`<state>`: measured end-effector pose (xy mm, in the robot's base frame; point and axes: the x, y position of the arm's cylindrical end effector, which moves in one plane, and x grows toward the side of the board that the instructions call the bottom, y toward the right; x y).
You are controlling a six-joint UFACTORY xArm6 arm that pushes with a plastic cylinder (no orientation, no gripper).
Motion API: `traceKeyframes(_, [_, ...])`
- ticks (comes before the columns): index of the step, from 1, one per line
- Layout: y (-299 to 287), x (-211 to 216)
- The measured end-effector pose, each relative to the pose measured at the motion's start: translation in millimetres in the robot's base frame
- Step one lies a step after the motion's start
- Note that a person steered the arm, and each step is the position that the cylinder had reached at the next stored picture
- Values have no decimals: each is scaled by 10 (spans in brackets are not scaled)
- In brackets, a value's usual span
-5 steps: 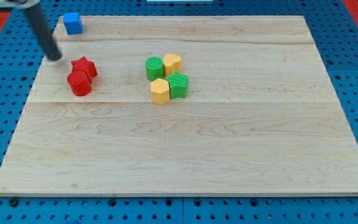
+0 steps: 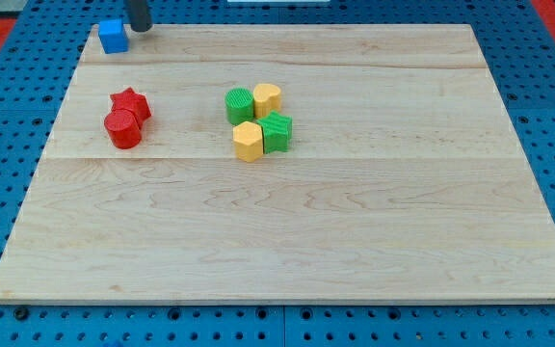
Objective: Place the blue cube at the left of the red star
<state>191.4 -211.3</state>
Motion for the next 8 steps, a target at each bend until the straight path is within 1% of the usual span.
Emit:
traceKeyframes(3, [-516, 20])
traceKeyframes(4, [-430, 121])
traceKeyframes(5, [-471, 213])
traceKeyframes(6, [-707, 150])
traceKeyframes(7, [-753, 266])
traceKeyframes(8, [-655, 620])
